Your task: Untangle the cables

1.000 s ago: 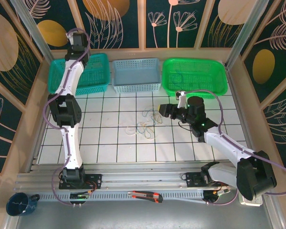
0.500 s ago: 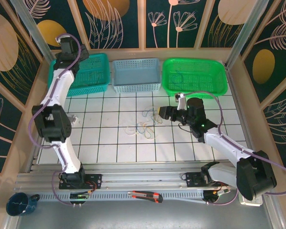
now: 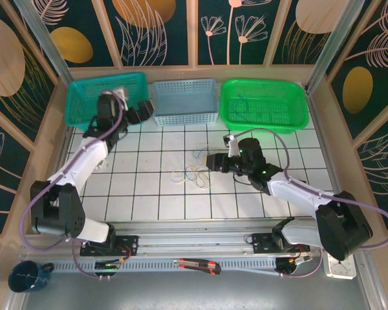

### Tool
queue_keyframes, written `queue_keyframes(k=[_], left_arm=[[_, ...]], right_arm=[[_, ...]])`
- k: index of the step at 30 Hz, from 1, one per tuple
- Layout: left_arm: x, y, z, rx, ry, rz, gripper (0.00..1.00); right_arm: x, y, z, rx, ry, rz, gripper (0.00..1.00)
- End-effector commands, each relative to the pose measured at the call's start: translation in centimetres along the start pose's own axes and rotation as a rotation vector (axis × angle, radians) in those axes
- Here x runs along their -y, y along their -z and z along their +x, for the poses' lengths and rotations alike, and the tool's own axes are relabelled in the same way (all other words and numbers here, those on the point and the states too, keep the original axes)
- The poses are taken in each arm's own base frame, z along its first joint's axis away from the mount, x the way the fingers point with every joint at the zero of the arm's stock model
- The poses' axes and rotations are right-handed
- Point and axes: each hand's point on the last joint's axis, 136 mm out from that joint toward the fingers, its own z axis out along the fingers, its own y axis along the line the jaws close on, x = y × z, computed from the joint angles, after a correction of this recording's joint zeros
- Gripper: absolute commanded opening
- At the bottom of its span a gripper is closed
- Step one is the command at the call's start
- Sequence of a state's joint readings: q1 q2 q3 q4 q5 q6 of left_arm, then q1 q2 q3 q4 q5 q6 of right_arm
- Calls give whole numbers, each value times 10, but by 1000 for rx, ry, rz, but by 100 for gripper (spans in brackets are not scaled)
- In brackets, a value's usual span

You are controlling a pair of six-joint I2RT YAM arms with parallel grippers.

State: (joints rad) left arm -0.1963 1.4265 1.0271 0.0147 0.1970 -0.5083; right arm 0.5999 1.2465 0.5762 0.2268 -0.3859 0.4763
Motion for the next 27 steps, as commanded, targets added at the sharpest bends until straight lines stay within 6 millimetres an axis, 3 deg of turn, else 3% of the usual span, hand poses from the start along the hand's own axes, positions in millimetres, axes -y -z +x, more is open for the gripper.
queue_keyframes(k=[1, 6, 11, 20, 27], left_arm=[[29, 11, 25, 34, 93, 137, 99], [40, 14, 92, -19, 185, 183, 99], [34, 17, 127, -36, 238, 172, 99], [11, 21, 133, 8, 274, 91, 99], [5, 23, 135, 15, 282, 67, 99]], right_arm=[[7, -9, -5, 26, -10, 55, 50], [7, -20, -10, 14, -14, 65, 44], [-8, -31, -3, -32, 16, 16, 32], [-31, -60, 8, -115, 55, -34, 31], [-33, -89, 12, -166, 65, -43, 31]])
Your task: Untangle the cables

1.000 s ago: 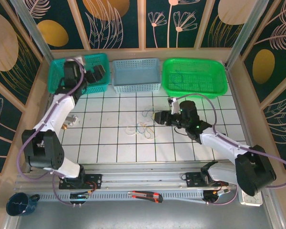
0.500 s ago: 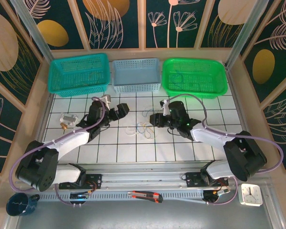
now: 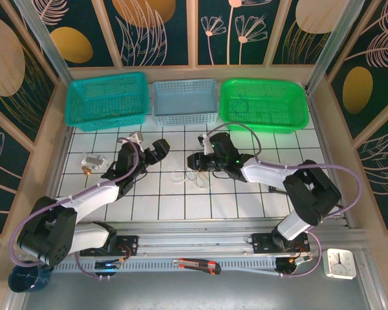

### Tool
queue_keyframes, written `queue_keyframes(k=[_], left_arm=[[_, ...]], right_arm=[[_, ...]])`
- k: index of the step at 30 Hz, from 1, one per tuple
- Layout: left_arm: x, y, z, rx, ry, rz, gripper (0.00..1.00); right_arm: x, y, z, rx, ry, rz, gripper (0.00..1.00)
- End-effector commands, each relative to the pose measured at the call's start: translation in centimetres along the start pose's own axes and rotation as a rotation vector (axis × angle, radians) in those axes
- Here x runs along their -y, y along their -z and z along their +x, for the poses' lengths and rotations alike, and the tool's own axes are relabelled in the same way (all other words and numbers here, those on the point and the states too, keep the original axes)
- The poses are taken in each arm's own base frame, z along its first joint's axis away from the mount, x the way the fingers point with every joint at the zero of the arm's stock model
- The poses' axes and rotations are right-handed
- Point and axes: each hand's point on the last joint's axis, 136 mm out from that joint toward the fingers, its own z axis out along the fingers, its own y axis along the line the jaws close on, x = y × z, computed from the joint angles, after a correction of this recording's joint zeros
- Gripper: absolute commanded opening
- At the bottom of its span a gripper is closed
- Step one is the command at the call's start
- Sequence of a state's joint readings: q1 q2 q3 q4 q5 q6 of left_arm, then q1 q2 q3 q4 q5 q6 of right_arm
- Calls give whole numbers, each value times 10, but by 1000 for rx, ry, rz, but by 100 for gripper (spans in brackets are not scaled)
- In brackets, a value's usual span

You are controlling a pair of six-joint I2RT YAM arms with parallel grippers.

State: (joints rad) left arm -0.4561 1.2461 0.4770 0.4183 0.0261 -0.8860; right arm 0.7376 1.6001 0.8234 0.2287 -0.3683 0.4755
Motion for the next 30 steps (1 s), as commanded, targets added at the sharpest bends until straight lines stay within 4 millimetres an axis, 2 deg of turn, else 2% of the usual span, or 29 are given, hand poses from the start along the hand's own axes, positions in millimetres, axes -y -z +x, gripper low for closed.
queue_keyframes(k=[1, 6, 11, 18, 23, 30], left_arm=[[1, 2, -5, 36, 20, 8, 99], [3, 1, -6, 35, 19, 14, 99], [5, 0, -7, 33, 11, 19, 99], [6, -2, -6, 28, 11, 22, 99], [7, 0, -7, 33, 14, 26, 99], [6, 0, -7, 36, 19, 25, 99]], right_arm=[[-5, -13, -4, -14, 32, -15, 31], [22, -25, 9, -51, 31, 75, 32], [48, -25, 22, -70, 35, 158, 34], [58, -23, 27, -88, 87, 201, 42], [70, -22, 28, -101, 127, 267, 43], [76, -30, 33, -129, 151, 283, 43]])
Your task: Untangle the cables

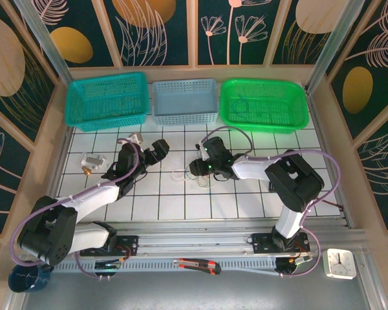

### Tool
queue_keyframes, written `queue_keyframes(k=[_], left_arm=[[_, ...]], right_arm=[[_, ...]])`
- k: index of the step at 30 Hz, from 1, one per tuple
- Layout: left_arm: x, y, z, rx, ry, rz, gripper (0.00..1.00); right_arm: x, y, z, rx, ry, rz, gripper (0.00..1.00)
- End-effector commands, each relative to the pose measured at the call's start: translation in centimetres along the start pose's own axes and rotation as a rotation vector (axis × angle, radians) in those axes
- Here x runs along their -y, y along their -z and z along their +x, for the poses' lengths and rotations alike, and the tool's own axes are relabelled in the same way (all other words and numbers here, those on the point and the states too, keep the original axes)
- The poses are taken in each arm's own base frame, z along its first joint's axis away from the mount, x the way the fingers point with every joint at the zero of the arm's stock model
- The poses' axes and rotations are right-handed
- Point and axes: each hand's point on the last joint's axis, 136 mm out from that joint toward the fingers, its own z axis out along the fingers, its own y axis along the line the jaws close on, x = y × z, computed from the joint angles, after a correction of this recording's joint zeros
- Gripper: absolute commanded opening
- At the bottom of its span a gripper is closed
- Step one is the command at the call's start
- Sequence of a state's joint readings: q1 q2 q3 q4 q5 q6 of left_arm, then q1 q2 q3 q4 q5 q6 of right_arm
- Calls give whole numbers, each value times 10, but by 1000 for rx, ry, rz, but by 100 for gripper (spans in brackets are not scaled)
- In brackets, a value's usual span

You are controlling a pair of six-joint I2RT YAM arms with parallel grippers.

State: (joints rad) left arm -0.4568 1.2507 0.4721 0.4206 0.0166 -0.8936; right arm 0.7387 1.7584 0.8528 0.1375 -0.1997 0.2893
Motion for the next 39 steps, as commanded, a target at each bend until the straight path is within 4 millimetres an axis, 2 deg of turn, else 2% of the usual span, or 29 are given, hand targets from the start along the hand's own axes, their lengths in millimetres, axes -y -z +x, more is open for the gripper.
queue_keyframes(k=[1, 8, 13, 16, 29, 36, 39], left_arm=[[9, 1, -7, 33, 13, 36, 99], [8, 1, -6, 30, 18, 39, 99], [12, 2, -7, 32, 16, 50, 99], [15, 2, -8, 30, 10, 60, 99], [43, 0, -7, -17, -49, 171, 99], [69, -3, -2, -65, -48, 302, 99], [78, -5, 0, -79, -50, 344, 93]], right_arm=[[7, -6, 1, -18, 27, 35, 43], [8, -13, -2, -22, 21, 41, 35], [1, -10, -14, -4, 23, 19, 10], [-7, -2, -26, 21, 26, 0, 0], [-48, 66, -81, 195, -22, -198, 0], [-55, 88, -91, 247, -57, -311, 0], [-54, 90, -89, 252, -65, -340, 0]])
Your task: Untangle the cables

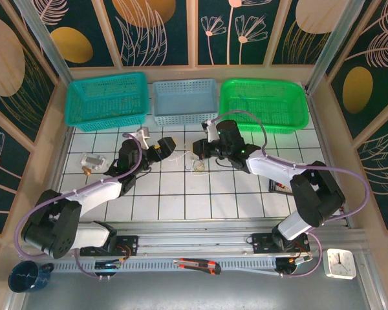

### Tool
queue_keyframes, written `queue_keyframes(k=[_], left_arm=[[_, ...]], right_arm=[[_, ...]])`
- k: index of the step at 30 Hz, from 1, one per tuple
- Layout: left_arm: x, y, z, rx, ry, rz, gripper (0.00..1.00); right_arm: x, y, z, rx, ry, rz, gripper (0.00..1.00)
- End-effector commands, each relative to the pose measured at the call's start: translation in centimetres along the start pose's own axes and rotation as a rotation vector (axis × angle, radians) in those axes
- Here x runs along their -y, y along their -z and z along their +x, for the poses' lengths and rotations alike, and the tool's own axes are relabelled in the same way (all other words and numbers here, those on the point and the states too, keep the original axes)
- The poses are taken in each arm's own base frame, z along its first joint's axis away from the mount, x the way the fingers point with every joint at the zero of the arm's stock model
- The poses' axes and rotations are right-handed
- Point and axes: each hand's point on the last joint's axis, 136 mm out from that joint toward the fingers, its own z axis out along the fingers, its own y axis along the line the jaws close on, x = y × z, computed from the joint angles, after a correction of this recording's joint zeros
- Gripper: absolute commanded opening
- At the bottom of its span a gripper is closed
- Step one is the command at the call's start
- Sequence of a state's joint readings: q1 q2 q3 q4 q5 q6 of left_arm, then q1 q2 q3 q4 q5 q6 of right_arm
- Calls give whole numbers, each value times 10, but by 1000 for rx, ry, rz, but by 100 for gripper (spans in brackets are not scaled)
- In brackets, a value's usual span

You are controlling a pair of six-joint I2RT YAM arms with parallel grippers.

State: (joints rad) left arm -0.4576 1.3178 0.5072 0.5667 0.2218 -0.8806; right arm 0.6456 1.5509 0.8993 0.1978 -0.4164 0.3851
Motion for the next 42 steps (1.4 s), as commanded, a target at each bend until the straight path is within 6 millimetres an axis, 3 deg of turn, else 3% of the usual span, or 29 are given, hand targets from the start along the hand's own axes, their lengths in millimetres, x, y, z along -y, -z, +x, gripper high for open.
queue_keyframes(k=[1, 11, 20, 29, 42], left_arm=[[34, -5, -8, 4, -32, 135, 91], [50, -18, -9, -12, -86, 192, 68], [46, -28, 23, -82, -108, 228, 51], [37, -34, 41, -109, -99, 228, 45], [38, -40, 49, -124, -83, 249, 32]], right_arm=[[-10, 8, -3, 23, -16, -78, 0], [-11, 7, 7, 1, -6, -119, 0], [-12, 7, 10, -3, -6, -129, 0], [-13, 9, 9, 0, -7, -141, 0], [-13, 9, 8, 5, -17, -153, 0]])
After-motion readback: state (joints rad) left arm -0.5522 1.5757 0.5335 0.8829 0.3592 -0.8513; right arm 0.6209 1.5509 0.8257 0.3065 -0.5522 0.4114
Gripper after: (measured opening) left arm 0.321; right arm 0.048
